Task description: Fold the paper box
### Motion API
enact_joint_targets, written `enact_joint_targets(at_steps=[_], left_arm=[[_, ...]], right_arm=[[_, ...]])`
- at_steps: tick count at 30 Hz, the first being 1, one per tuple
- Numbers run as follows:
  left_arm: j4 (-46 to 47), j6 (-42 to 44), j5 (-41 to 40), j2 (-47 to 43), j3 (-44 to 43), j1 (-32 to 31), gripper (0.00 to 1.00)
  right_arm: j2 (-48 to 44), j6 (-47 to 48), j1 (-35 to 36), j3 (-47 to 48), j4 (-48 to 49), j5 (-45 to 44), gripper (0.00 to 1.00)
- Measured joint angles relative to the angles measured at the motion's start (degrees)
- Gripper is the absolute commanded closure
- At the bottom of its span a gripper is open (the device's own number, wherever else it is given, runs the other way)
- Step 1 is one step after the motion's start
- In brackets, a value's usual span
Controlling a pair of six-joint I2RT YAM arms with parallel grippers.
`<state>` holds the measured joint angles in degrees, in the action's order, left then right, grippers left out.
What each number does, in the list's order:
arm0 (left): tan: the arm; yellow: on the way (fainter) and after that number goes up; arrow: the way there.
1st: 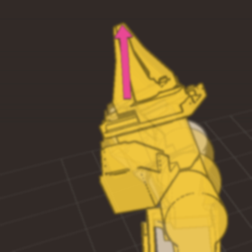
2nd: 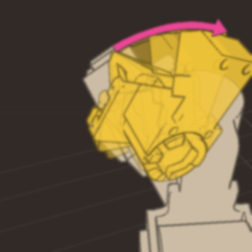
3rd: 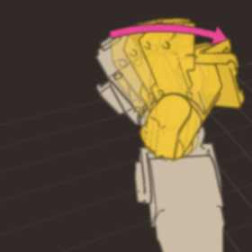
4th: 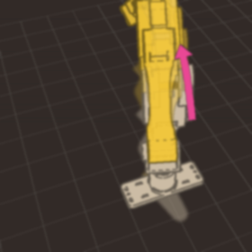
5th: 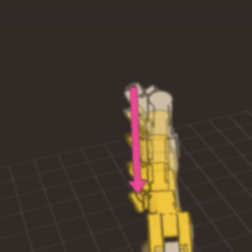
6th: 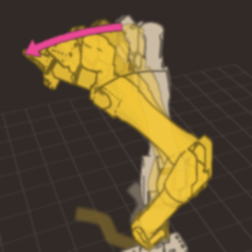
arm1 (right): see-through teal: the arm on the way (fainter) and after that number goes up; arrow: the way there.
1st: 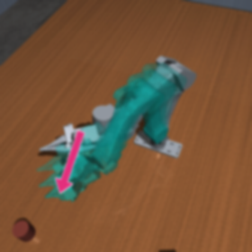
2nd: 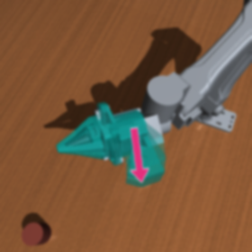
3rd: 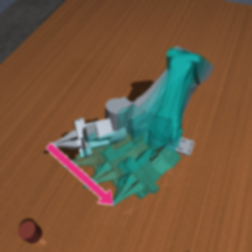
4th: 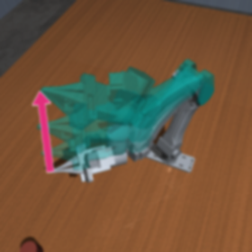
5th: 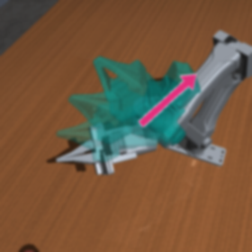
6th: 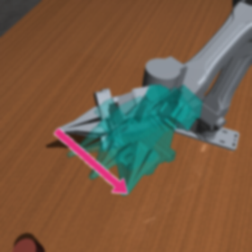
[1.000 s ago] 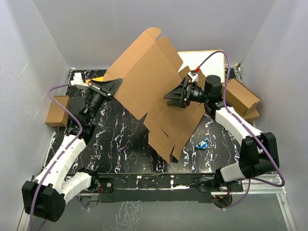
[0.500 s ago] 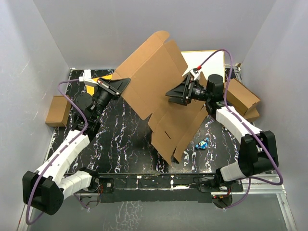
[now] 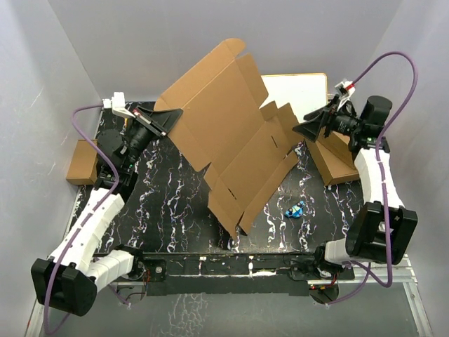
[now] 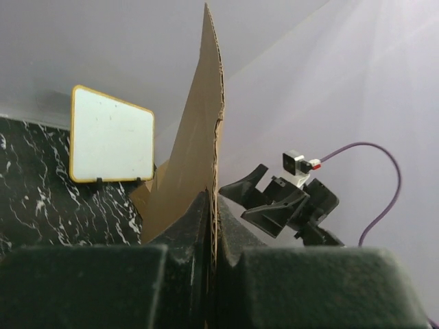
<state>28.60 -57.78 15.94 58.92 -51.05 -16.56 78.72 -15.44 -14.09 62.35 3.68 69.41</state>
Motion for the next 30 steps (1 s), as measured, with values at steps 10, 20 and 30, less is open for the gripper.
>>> enact_joint_targets(at_steps=[10, 20, 30], left_arm=[[10.0, 1.0, 18.2, 7.4, -2.0, 8.0, 1.00], [12.6, 5.9, 31.1, 9.4, -7.3, 9.1, 1.00], [15.7, 7.9, 37.5, 11.9, -10.4, 9.7, 1.00]], right_arm=[[7.9, 42.8, 2.7, 16.2, -27.2, 5.7, 0.00], [12.6, 23.2, 8.5, 22.6, -10.3, 6.9, 0.00], [13.0, 2.6, 8.9, 23.5, 8.6, 10.6, 0.28]])
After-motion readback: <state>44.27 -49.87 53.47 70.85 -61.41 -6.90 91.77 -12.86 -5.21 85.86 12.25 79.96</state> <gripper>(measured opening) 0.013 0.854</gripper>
